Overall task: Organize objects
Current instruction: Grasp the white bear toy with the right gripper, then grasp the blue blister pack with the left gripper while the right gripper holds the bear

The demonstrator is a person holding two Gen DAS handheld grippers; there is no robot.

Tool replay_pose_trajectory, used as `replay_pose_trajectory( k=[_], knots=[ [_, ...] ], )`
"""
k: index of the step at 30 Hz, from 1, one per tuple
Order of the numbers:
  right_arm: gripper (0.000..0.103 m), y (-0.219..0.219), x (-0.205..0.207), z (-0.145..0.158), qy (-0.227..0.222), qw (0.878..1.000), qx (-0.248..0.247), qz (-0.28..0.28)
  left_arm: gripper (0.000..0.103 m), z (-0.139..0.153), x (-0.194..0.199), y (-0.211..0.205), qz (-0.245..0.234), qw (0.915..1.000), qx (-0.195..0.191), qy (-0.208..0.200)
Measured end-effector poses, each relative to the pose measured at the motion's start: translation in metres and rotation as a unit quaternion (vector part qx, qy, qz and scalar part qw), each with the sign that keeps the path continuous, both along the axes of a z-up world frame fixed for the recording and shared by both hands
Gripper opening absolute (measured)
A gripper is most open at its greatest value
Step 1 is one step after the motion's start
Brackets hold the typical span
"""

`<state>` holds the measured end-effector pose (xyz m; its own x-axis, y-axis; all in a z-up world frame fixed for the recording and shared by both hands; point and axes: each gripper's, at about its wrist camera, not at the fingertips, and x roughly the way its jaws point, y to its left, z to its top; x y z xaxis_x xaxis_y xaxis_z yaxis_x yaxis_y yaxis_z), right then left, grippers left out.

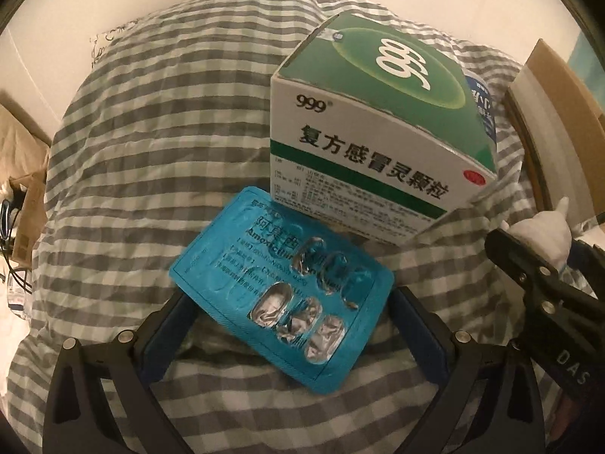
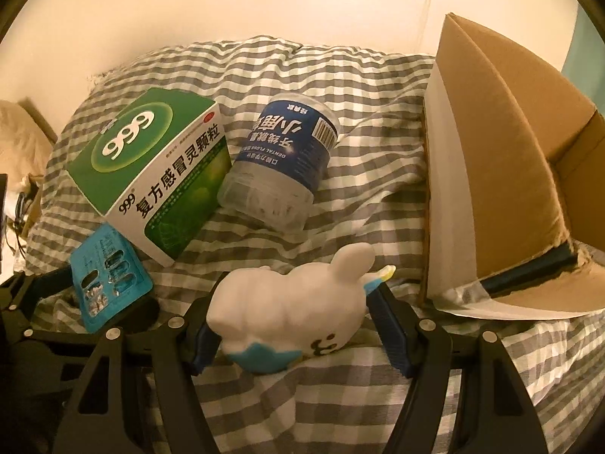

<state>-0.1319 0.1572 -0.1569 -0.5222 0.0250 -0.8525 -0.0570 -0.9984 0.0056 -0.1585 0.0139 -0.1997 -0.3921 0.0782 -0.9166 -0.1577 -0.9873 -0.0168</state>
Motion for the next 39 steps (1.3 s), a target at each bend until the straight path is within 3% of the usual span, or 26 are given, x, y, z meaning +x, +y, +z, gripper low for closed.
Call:
replay_pose_trajectory(
  k=[3, 7, 17, 19, 20, 22, 25, 29, 32, 33, 35, 36, 39],
  knots=[
    [0.069, 0.006, 0.002, -0.002, 0.000, 1.000, -0.011, -0.001, 0.102, 0.003, 0.002, -0.001, -0.002, 1.0000, 0.007, 0.006],
    [0.069, 0.004, 0.004, 0.000, 0.007, 1.000, -0.018, 0.003, 0.091, 0.014, 0.014, -0.013, -0.001, 0.9994, 0.029, 0.020],
    [0.069, 0.013, 0.022, 0.014, 0.020, 0.999, -0.028, 0.014, 0.088, 0.032, 0.009, -0.043, 0.040, 0.9949, 0.088, 0.027],
    [0.069, -0.002, 0.015, 0.007, 0.018, 0.999, -0.026, 0.015, 0.064, 0.027, 0.006, -0.047, 0.050, 0.9944, 0.091, 0.020],
    [0.069, -0.004, 0.013, 0.005, 0.017, 0.999, -0.025, 0.016, 0.059, 0.026, 0.006, -0.048, 0.053, 0.9942, 0.092, 0.016],
    [0.069, -0.007, 0.011, 0.004, 0.016, 1.000, -0.019, 0.015, 0.033, 0.022, 0.009, -0.046, 0.053, 0.9934, 0.102, 0.008],
    [0.069, -0.014, 0.012, 0.003, 0.020, 0.999, 0.000, 0.025, 0.015, 0.027, 0.012, -0.049, 0.055, 0.9911, 0.120, 0.014],
    [0.069, -0.021, 0.013, 0.004, 0.024, 0.999, 0.009, 0.037, 0.015, 0.029, 0.016, -0.046, 0.037, 0.9880, 0.150, 0.000],
    [0.069, -0.016, 0.013, 0.005, 0.025, 0.999, -0.001, 0.029, 0.017, 0.022, 0.016, -0.043, 0.043, 0.9895, 0.137, -0.013],
    [0.069, -0.015, 0.013, 0.005, 0.025, 0.999, -0.004, 0.028, 0.022, 0.021, 0.016, -0.042, 0.042, 0.9898, 0.135, -0.014],
    [0.069, -0.015, 0.014, 0.006, 0.026, 0.999, -0.008, 0.026, 0.053, 0.021, 0.015, -0.042, 0.041, 0.9893, 0.139, -0.021],
    [0.069, -0.015, 0.014, 0.006, 0.026, 0.999, -0.009, 0.026, 0.077, 0.019, 0.014, -0.037, 0.042, 0.9887, 0.142, -0.025],
    [0.069, -0.014, 0.014, 0.006, 0.026, 0.999, -0.011, 0.025, 0.079, 0.015, 0.009, -0.030, 0.045, 0.9896, 0.132, -0.033]
  ],
)
